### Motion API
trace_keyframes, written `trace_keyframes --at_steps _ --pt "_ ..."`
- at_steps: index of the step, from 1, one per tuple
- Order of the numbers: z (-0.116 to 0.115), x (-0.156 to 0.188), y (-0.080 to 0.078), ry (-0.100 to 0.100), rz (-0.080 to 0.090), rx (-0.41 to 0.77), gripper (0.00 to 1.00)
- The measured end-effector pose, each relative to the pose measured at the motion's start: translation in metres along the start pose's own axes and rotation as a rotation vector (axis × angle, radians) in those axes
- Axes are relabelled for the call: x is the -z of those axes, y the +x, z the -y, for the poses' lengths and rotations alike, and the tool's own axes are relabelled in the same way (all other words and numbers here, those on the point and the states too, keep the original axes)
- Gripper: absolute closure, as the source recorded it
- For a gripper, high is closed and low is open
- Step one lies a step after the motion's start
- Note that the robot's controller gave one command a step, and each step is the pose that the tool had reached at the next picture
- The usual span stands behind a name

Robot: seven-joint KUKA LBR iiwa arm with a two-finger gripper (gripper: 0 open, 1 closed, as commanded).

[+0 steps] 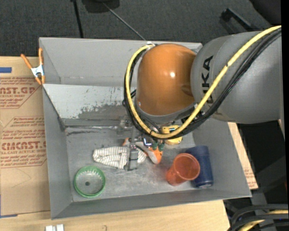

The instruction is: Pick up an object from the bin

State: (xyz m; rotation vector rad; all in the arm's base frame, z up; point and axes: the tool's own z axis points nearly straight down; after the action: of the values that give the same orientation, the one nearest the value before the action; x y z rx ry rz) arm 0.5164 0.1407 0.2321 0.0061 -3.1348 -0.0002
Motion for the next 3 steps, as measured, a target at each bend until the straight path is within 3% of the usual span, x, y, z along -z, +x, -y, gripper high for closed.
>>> trace_keyframes --at_steps 1,2,3 --pt "0.001 0.005 -0.002 -0.001 0.008 -0.003 0.00" --pt "0.016 -0.059 -0.018 -0.003 0.014 -0.022 0.00" --pt "0.031 -0.143 -0.029 -0.003 0.012 -0.132 0.00"
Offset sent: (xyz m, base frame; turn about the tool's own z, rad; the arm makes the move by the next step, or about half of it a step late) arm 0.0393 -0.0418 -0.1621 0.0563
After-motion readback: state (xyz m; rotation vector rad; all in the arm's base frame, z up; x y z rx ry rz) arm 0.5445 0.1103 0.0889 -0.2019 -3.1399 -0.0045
